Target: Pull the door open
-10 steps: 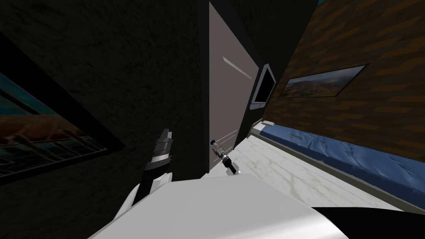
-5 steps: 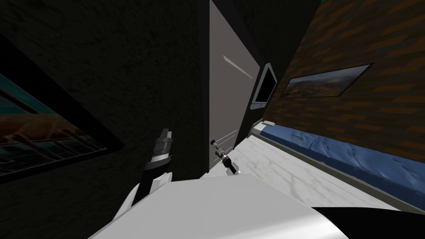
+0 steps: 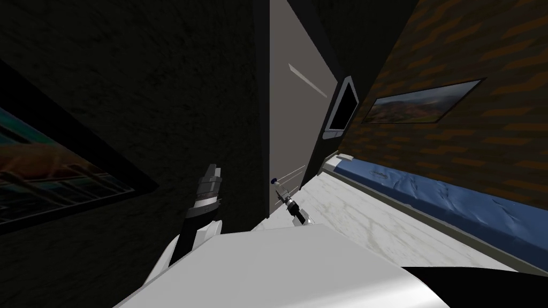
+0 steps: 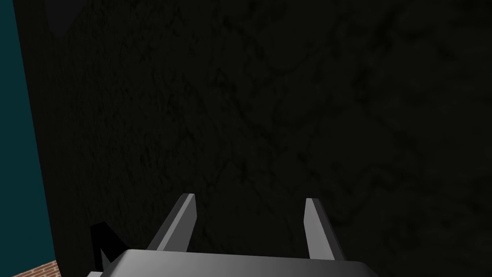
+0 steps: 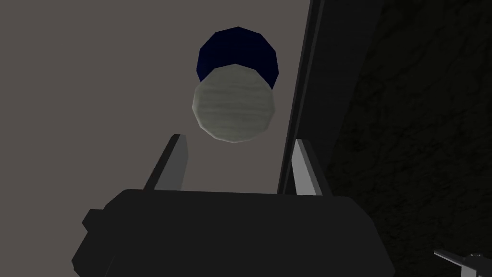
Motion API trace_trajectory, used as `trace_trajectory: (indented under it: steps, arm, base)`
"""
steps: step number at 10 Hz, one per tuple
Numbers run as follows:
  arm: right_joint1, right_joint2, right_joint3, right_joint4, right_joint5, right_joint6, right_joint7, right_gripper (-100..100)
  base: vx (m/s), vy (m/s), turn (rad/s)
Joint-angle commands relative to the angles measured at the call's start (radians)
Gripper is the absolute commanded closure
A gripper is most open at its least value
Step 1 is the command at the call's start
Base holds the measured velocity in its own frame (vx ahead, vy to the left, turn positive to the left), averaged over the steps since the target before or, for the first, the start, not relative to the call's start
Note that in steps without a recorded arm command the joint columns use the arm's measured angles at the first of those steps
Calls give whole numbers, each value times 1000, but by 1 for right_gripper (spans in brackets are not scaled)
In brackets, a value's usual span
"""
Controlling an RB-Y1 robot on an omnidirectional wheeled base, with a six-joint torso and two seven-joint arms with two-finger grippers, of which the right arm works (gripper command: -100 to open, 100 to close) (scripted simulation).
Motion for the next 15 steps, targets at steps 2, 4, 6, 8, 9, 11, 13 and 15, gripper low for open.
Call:
trace_trajectory:
  steps: [2, 4, 6, 8, 9, 11, 13, 15]
  arm:
    - [0, -30, -4, 8, -5, -16, -15, -100]
    - [-3, -63, -10, 18, -10, -34, -33, -100]
    - [6, -62, -7, 0, -8, -23, -37, -100]
    - [-15, -39, -32, 34, -24, -23, 8, -100]
    - [-22, -29, -42, 45, -30, -22, 24, -100]
    - [-36, -7, -60, 68, -41, -20, 56, -100]
    - [-46, 10, -72, 83, -49, -19, 78, -100]
    - [-50, 20, -78, 90, -52, -18, 88, -100]
  base:
    - [-206, -32, -25]
    - [-163, -36, 49]
    - [-75, -22, 34]
    - [20, 12, -97]
    - [57, 8, 12]
    - [104, 17, 104]
    - [196, 13, 166]
    - [218, 5, 168]
